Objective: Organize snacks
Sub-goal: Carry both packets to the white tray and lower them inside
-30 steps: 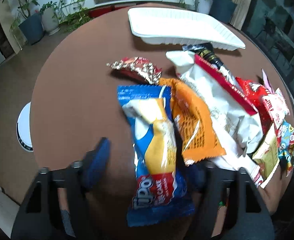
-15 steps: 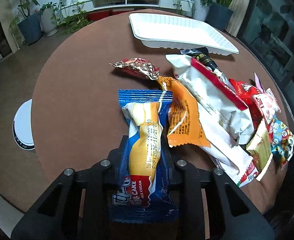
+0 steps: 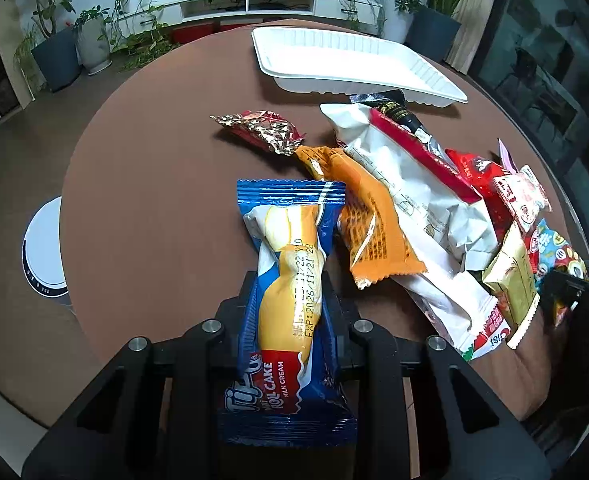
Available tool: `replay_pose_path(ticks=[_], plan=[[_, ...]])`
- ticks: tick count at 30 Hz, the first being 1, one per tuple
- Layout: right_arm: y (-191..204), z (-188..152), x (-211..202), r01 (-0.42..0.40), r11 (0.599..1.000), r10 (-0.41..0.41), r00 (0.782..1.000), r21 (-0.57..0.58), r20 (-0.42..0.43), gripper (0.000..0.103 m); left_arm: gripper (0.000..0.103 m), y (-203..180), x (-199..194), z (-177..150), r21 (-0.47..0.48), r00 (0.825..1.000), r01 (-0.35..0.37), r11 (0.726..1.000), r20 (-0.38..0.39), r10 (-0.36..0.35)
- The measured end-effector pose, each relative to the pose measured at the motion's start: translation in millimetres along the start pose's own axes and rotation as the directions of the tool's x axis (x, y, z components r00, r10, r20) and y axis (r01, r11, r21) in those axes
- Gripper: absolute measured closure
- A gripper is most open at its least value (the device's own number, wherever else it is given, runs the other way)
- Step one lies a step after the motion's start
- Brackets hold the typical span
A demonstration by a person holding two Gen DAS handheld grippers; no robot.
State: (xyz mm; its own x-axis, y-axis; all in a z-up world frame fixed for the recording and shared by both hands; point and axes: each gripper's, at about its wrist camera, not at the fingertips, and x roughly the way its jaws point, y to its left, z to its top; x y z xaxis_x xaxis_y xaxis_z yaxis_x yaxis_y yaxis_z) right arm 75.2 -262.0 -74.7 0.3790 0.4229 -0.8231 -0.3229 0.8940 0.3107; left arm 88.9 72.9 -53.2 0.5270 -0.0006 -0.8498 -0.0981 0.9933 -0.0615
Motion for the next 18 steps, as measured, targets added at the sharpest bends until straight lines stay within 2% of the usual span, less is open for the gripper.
replay_pose_path(ticks=[9,18], plan=[[-2,-1,-7,-0.032,0.999,0.032,0.999,0.016,0.024,0.07,0.078,0,-1,-4,-0.005,1.0,0.021,1.0,0.004,-0.021],[-15,-1,-25,-0.063,0.995,0.057,0.996,0.081,0.072,0.073,0.078,-1,-6,-8,-0.023,0.999,0.029,0.999,0.014,-0.028]])
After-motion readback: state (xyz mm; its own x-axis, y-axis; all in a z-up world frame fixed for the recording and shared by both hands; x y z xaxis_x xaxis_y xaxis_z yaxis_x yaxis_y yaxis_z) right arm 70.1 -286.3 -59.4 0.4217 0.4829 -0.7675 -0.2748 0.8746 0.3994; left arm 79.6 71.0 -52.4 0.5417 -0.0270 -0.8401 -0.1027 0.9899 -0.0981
